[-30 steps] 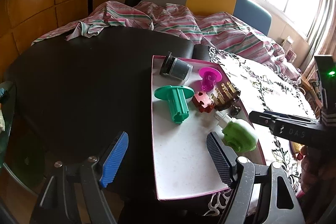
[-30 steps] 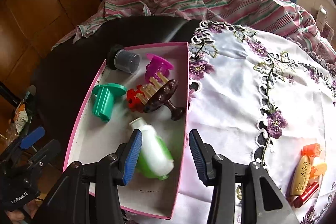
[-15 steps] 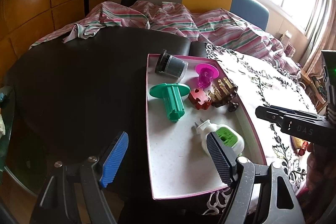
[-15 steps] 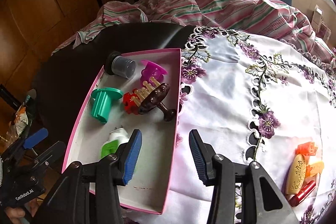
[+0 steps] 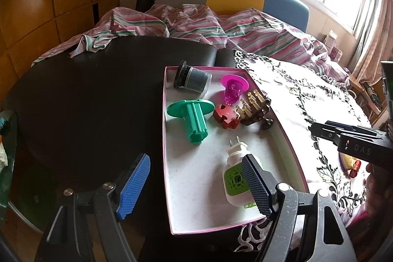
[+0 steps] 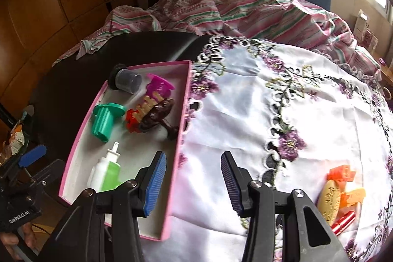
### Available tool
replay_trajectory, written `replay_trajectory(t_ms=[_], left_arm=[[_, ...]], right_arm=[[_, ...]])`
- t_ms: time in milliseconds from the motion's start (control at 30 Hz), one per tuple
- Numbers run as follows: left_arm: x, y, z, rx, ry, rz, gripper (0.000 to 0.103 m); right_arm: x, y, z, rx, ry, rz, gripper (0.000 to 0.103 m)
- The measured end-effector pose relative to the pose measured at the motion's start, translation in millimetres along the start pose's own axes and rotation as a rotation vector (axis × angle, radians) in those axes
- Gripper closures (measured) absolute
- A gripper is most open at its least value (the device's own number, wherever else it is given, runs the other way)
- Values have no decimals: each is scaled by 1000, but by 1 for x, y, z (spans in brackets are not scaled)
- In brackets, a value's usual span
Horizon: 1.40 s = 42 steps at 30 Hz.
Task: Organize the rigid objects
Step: 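Lift both tools out of the tray toward the remaining pieces on the cloth, then move the left tool to the yellow oval piece and grasp it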
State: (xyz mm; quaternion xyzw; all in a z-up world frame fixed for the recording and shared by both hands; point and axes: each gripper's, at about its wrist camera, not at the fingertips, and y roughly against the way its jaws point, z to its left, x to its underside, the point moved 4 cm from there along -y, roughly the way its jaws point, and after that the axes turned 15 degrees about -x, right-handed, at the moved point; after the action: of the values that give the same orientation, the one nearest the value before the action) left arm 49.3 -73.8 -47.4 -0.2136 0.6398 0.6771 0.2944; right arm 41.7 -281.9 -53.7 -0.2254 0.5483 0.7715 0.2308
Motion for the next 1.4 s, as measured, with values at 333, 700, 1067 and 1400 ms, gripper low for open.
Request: replay_trajectory(t_ms=[333,700,1067,1400], left_arm=[[-2,5,-13,11,-32,-17,25],[-10,13,-39,52,-90,-50,25],[-18,21,-82,121,-171,-68,25],[-18,27,-154,251,-309,-67,25]], right_arm=[[6,27,-46,68,-79,-30,56],[16,74,-116,153,-250,-106,56],[46,134,-202,237,-545,-287,56],[84,167,-245,104,-842,-569,56]])
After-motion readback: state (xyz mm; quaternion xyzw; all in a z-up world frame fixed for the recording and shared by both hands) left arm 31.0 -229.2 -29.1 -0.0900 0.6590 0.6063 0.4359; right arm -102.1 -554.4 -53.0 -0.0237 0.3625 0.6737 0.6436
